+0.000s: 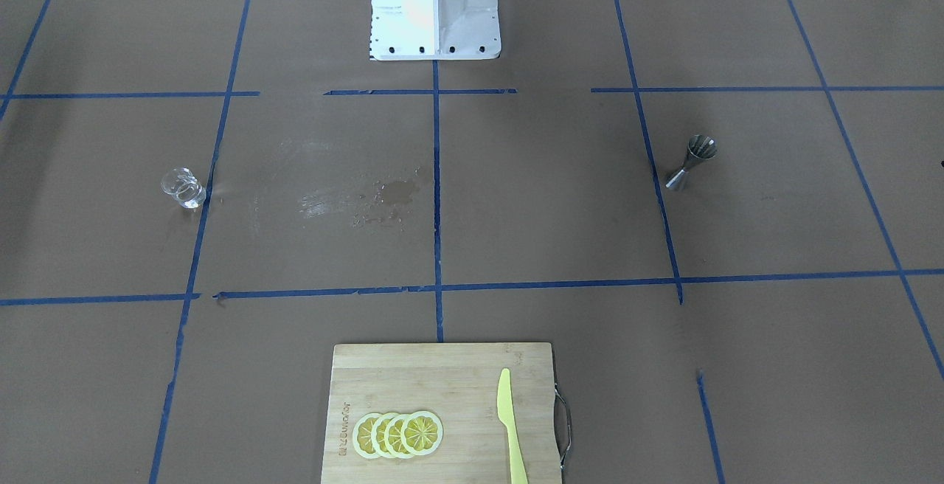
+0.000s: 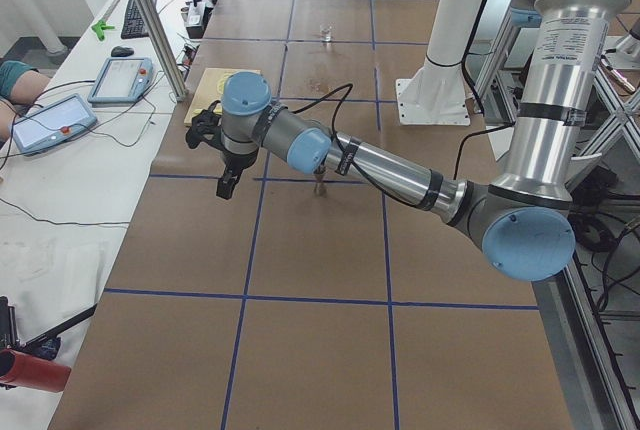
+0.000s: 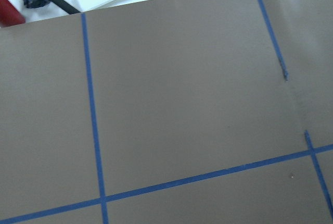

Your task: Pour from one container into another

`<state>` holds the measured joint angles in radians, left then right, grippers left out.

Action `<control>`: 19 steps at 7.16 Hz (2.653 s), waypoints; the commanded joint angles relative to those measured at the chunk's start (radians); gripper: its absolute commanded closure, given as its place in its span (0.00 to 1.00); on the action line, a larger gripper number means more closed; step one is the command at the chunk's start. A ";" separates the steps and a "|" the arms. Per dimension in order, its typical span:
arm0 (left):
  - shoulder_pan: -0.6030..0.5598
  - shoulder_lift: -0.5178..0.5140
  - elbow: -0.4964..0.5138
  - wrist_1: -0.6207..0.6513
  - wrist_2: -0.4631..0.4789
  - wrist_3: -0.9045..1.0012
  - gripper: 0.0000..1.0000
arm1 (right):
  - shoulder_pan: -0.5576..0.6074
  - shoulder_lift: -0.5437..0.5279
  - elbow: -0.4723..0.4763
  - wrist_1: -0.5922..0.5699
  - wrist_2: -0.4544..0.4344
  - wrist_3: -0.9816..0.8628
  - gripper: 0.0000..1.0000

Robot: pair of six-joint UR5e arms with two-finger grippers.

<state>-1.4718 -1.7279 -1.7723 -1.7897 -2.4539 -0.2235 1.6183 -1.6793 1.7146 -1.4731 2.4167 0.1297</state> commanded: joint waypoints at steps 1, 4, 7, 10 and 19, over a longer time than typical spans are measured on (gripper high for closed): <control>0.007 -0.007 0.034 -0.116 -0.109 -0.095 0.00 | 0.000 -0.006 0.017 -0.001 0.015 -0.004 0.00; 0.161 0.154 -0.293 -0.146 0.144 -0.424 0.00 | -0.011 0.020 0.030 -0.007 0.018 0.004 0.00; 0.509 0.397 -0.499 -0.364 0.471 -0.842 0.00 | -0.017 0.000 0.010 -0.003 0.035 0.055 0.00; 1.150 0.572 -0.498 -0.507 1.175 -1.384 0.00 | -0.035 -0.005 0.031 0.071 0.039 0.158 0.00; 1.374 0.472 -0.320 -0.275 1.624 -1.613 0.00 | -0.424 -0.242 0.299 0.600 -0.261 0.787 0.00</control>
<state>-0.1022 -1.2290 -2.1268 -2.0656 -0.8704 -1.8303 1.2541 -1.8830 1.9573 -0.9212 2.2290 0.8562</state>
